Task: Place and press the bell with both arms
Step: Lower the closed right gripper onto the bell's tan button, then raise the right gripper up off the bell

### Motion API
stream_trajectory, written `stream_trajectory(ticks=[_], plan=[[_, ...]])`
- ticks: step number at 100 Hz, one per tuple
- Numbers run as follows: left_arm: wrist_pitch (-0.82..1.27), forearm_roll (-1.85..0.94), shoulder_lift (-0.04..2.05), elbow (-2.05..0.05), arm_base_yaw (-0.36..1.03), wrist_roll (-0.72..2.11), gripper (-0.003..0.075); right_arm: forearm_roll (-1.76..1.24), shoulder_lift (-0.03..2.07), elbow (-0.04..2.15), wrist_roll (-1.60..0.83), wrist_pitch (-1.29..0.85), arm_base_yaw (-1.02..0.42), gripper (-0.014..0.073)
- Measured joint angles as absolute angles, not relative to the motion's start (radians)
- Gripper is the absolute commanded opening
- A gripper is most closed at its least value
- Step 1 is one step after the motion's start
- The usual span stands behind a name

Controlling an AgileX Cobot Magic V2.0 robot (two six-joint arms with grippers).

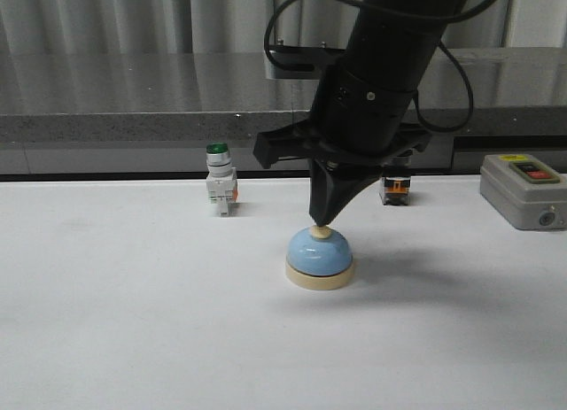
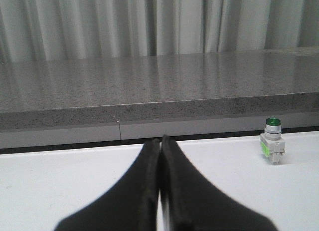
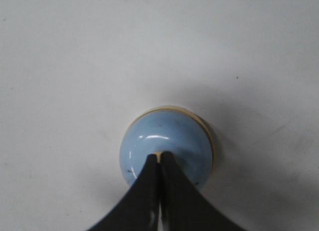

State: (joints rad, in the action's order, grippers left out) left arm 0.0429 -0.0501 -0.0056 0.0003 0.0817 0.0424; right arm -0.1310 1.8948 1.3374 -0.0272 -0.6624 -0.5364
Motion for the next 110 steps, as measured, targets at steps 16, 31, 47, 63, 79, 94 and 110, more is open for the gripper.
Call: stream_trajectory(ticks=[16,31,47,63,79,94,110], plan=[[0.043,-0.050,-0.006,0.000,0.082,0.042,-0.0020,-0.131,1.922,1.343,-0.027,-0.666,-0.536,-0.0060],[0.043,-0.050,-0.006,0.000,0.082,0.042,-0.0020,-0.133,1.931,1.350,-0.027,-0.660,-0.536,-0.0060],[0.043,-0.050,-0.006,0.000,0.082,0.042,-0.0020,-0.133,1.925,1.354,-0.027,-0.675,-0.536,-0.0060],[0.043,-0.050,-0.006,0.000,0.082,0.042,-0.0020,-0.133,1.854,1.354,-0.027,-0.693,-0.536,-0.0060],[0.043,-0.050,-0.006,0.000,0.082,0.042,-0.0020,-0.120,1.747,1.354,-0.027,-0.704,-0.520,-0.0060],[0.043,-0.050,-0.006,0.000,0.082,0.042,-0.0020,-0.102,1.666,1.348,-0.027,-0.734,-0.465,-0.0060],[0.043,-0.050,-0.006,0.000,0.082,0.042,-0.0020,-0.094,1.570,1.308,-0.027,-0.743,-0.382,-0.0060]])
